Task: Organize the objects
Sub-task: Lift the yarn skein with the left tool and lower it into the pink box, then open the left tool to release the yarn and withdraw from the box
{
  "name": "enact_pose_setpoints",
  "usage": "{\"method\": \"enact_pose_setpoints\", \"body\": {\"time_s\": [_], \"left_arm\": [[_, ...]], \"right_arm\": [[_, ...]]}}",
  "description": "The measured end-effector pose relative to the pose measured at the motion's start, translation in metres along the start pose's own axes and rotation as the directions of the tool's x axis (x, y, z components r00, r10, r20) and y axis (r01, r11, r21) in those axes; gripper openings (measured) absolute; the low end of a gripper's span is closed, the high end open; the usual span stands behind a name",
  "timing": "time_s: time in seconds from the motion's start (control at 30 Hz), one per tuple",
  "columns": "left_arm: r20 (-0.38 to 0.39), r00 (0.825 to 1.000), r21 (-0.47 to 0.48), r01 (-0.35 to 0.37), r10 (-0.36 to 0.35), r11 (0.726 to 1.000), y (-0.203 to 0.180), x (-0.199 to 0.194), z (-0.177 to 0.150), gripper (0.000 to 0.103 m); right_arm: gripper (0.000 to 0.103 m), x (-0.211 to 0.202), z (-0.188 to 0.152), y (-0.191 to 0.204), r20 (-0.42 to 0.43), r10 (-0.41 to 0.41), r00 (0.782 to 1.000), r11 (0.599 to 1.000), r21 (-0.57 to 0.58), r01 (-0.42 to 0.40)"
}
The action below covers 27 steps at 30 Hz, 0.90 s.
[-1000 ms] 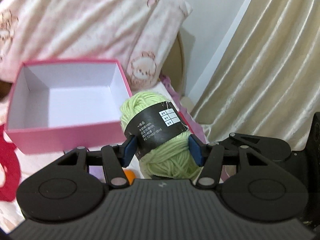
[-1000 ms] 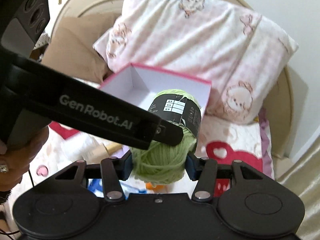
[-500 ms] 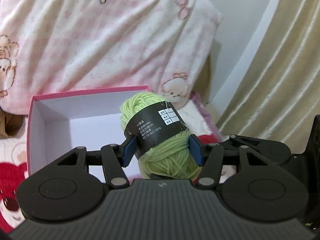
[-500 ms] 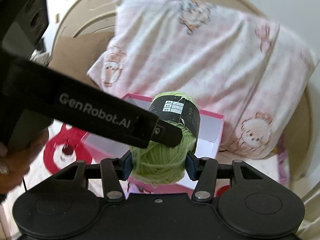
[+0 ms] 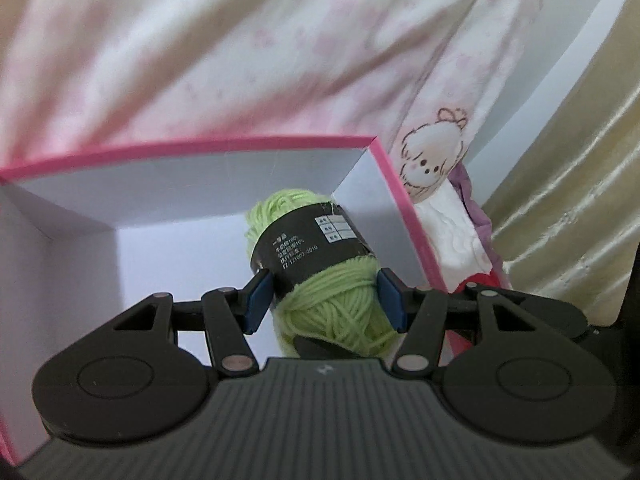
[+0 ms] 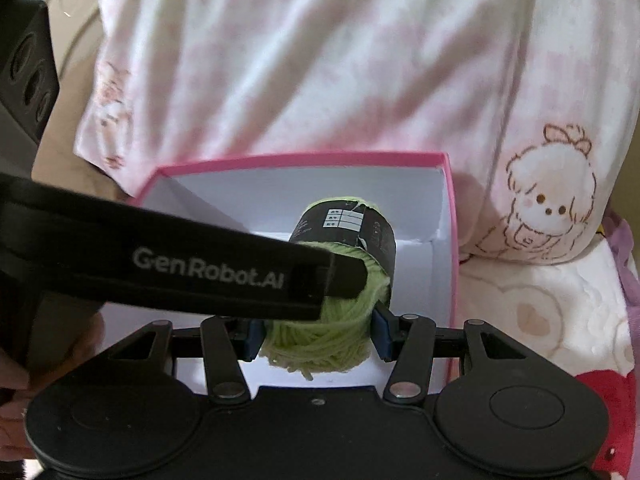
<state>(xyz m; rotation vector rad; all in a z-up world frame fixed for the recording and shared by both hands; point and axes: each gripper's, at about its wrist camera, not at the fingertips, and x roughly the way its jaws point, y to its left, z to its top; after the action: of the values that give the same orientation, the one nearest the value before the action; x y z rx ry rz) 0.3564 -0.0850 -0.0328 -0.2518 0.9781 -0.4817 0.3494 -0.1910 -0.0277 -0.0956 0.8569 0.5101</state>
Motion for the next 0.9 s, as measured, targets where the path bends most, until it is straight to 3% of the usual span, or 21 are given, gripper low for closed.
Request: {"method": "enact_pose_setpoints", "body": {"time_s": [0.17,0.27,0.37,0.43,0.5,0.6,0.8,0.9], "left_arm": [[-0.022,0.999,-0.091,0.042,-0.044,0.995,0.016,0.022,0.001,0.054],[-0.041,0.996,-0.116,0.077,-0.082,0.990,0.023,0.028,0.000,0.051],[-0.065,0.994,-0.110,0.083,-0.091,0.990,0.025,0.035,-0.005,0.048],[-0.080,0.992,-0.106,0.084,-0.093,0.991,0.024,0.040,-0.010,0.047],[-0.075,0.993,-0.099,0.087,-0.094,0.991,0.022,0.043,-0.014,0.046],[-0.065,0.994,-0.085,0.080,-0.086,0.993,0.017,0.048,-0.012,0.045],[-0.069,0.997,-0.045,0.034,-0.037,0.998,0.002,0.059,0.002,0.046],[-0.077,0.997,-0.024,0.000,-0.002,1.000,0.000,0.053,0.000,0.052]], "right_arm": [[0.056,0.015,0.000,0.019,-0.024,-0.123,0.992,0.981,-0.156,0.118],[0.060,0.012,-0.002,0.021,-0.041,-0.140,0.989,0.970,-0.206,0.128],[0.067,-0.005,-0.007,0.019,-0.011,-0.114,0.993,0.970,-0.218,0.109],[0.066,-0.015,-0.011,0.014,0.018,-0.116,0.993,0.967,-0.227,0.117],[0.048,-0.018,-0.014,0.011,0.012,-0.122,0.992,0.966,-0.229,0.121],[0.032,-0.021,-0.019,0.016,0.020,-0.115,0.993,0.965,-0.234,0.117],[0.030,-0.016,-0.014,0.011,0.035,-0.116,0.993,0.968,-0.221,0.120],[0.030,-0.009,-0.016,0.008,0.032,-0.119,0.992,0.972,-0.202,0.123]]}}
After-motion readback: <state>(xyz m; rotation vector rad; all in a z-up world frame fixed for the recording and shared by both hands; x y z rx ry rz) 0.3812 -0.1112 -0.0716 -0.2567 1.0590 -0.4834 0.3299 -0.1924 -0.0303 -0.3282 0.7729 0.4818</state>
